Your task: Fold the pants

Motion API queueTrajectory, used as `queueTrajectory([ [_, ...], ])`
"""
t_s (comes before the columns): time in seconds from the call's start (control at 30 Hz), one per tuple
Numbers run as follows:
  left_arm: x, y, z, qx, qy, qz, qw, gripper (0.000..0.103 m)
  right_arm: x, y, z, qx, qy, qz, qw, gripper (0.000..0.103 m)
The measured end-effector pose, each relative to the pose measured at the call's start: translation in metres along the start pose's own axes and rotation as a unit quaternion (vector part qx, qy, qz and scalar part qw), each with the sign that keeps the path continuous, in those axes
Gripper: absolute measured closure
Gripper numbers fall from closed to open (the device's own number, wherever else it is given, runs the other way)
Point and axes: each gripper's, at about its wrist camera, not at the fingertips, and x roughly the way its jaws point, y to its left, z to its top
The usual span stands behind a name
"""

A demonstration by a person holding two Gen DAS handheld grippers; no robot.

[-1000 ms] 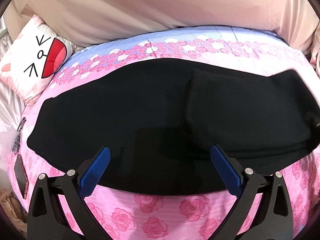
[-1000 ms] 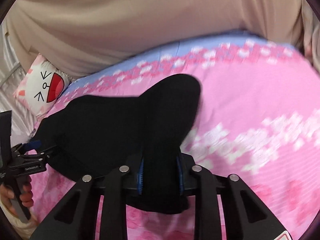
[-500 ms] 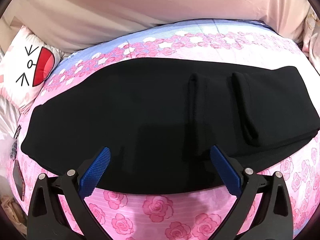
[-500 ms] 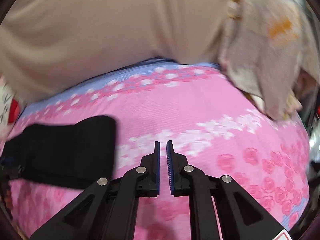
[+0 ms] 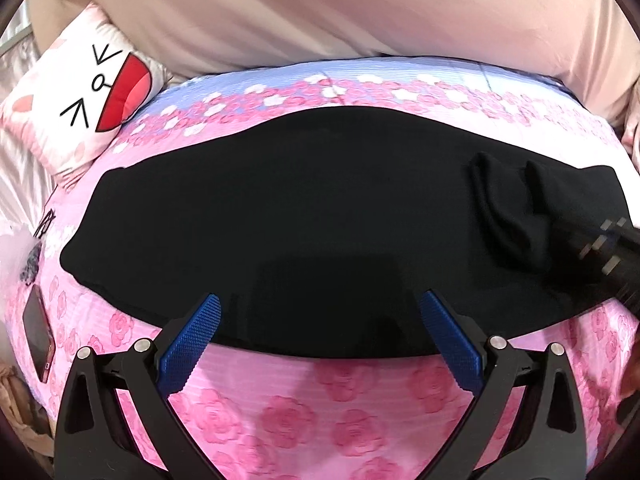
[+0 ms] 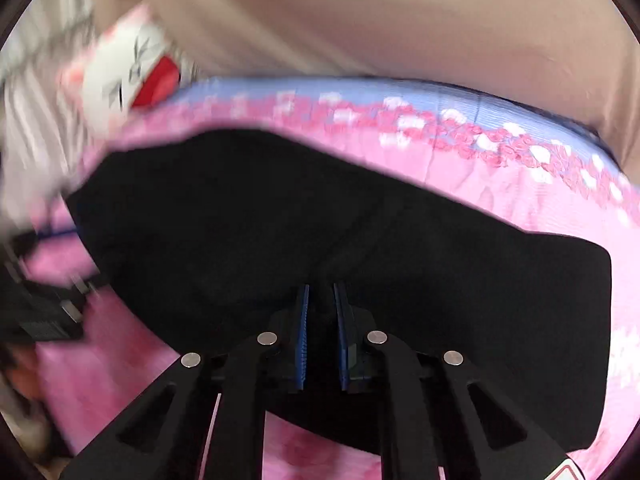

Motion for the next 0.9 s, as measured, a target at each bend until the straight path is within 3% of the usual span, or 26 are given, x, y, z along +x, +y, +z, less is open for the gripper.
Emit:
queueTrajectory([
  [0.1, 0.003, 0.01, 0.002, -0.008, -0.005, -0.005, 0.9999, 0.005, -0.001, 0.013, 0.017, 0.013, -0.01, 0.047, 0.999, 0.092],
  [0.13, 0.005, 0.012, 0.003, -0.012, -0.005, -0.008, 0.9999, 0.005, 0.011, 0.022, 0.02, 0.014, 0.004, 0.075, 0.997, 0.09],
  [0.2, 0.008, 0.017, 0.005, -0.018, -0.003, -0.012, 0.9998, 0.005, 0.042, 0.037, 0.021, 0.0, 0.038, 0.085, 0.996, 0.089],
  [0.27, 0.01, 0.022, 0.004, -0.021, -0.002, -0.013, 0.9997, 0.005, 0.063, 0.054, 0.013, -0.025, 0.055, 0.069, 0.996, 0.079],
  [0.4, 0.012, 0.037, -0.001, -0.025, -0.001, -0.008, 0.9997, 0.005, 0.049, 0.052, 0.01, -0.018, 0.036, 0.057, 0.998, 0.068],
  [0.43, 0.013, 0.041, -0.002, -0.029, 0.0, -0.008, 0.9996, 0.005, 0.047, 0.048, 0.011, -0.021, 0.036, 0.047, 0.998, 0.058],
  [0.53, 0.019, 0.05, -0.003, -0.044, 0.008, -0.015, 0.9989, 0.005, 0.055, 0.043, 0.008, -0.023, 0.05, 0.038, 0.998, 0.055],
  [0.6, 0.023, 0.052, -0.002, -0.048, 0.013, -0.02, 0.9986, 0.005, 0.058, 0.041, 0.007, -0.016, 0.047, 0.035, 0.998, 0.064],
  [0.63, 0.023, 0.052, -0.002, -0.047, 0.012, -0.021, 0.9986, 0.005, 0.058, 0.039, 0.009, -0.003, 0.049, 0.05, 0.998, 0.088],
  [0.67, 0.023, 0.051, -0.002, -0.045, 0.011, -0.021, 0.9987, 0.005, 0.055, 0.037, 0.014, 0.022, 0.047, 0.079, 0.995, 0.096],
  [0.9, 0.021, 0.052, -0.001, -0.045, 0.004, -0.026, 0.9987, 0.005, 0.045, 0.074, 0.044, 0.005, 0.003, 0.111, 0.994, 0.096],
])
